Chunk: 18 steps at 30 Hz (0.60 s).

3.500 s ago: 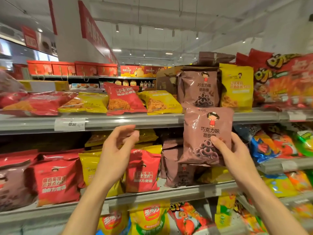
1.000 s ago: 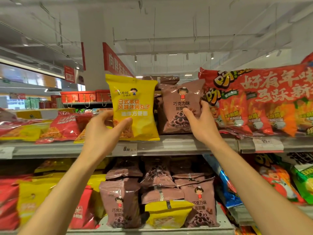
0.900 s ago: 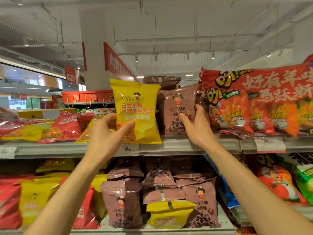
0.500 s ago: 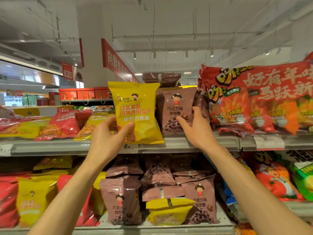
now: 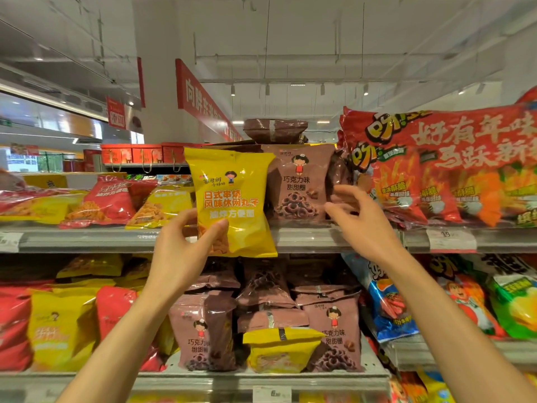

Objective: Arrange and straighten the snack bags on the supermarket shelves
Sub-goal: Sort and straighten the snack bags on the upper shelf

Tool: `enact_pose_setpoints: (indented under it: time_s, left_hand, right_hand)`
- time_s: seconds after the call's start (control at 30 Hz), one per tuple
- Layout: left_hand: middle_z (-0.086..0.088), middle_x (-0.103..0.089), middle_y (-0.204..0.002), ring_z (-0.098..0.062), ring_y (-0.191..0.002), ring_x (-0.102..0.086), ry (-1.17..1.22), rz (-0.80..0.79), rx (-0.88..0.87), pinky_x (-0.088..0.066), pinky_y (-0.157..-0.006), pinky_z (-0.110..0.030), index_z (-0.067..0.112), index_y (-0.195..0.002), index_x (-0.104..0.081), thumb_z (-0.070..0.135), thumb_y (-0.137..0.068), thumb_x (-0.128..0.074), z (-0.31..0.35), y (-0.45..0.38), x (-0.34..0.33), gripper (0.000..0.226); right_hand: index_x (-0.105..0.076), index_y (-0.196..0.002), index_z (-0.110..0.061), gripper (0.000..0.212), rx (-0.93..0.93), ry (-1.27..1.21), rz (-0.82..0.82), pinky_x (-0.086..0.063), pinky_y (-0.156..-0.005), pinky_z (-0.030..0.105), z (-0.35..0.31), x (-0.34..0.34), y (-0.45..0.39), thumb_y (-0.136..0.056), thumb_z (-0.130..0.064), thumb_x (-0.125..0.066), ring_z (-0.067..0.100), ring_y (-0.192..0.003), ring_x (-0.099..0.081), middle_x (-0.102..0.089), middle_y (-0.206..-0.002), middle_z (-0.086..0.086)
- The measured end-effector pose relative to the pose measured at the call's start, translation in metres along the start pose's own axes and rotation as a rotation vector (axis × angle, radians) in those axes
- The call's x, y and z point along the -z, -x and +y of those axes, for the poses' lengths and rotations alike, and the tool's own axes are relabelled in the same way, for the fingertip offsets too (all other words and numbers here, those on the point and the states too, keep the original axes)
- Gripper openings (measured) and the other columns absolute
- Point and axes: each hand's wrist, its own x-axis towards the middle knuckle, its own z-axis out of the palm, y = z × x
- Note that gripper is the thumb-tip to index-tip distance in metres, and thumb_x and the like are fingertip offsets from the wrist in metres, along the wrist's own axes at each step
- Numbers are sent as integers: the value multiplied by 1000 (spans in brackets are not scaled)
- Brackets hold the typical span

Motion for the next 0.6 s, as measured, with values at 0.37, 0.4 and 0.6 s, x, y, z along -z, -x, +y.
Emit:
enact_pose_setpoints:
  time_s: [0.37, 0.4, 0.6]
  left_hand:
    - [16, -77, -92, -2, -86, -72, 38, 67, 127, -50, -75, -24, 29, -103, -74, 39, -87, -76, -19, 61, 13, 19]
    - [14, -78, -91, -6, -86, -73, 37, 72, 141, -50, -74, -26, 28, -103, -74, 39, -87, -76, -23, 67, 16, 19]
    - [8, -78, -88, -4, -79, -72, 32, 104, 202, -48, -62, -11, 22, -103, -74, 36, -89, -75, -45, 97, 39, 19]
  right_hand:
    - [-67, -108, -19, 11, -114, -278, -162, -58, -76, 30, 35, -17, 73, -98, -22, -64, 16, -80, -72, -77, -91, 1]
    - [-68, -108, -18, 11, -122, -288, -176, -58, -77, 31, 39, -22, 79, -98, -21, -64, 17, -81, -73, -77, -91, 1]
    - [-69, -108, -20, 12, -158, -290, -224, -58, -75, 24, 44, -58, 104, -97, -18, -65, 16, -81, -73, -77, -90, 0]
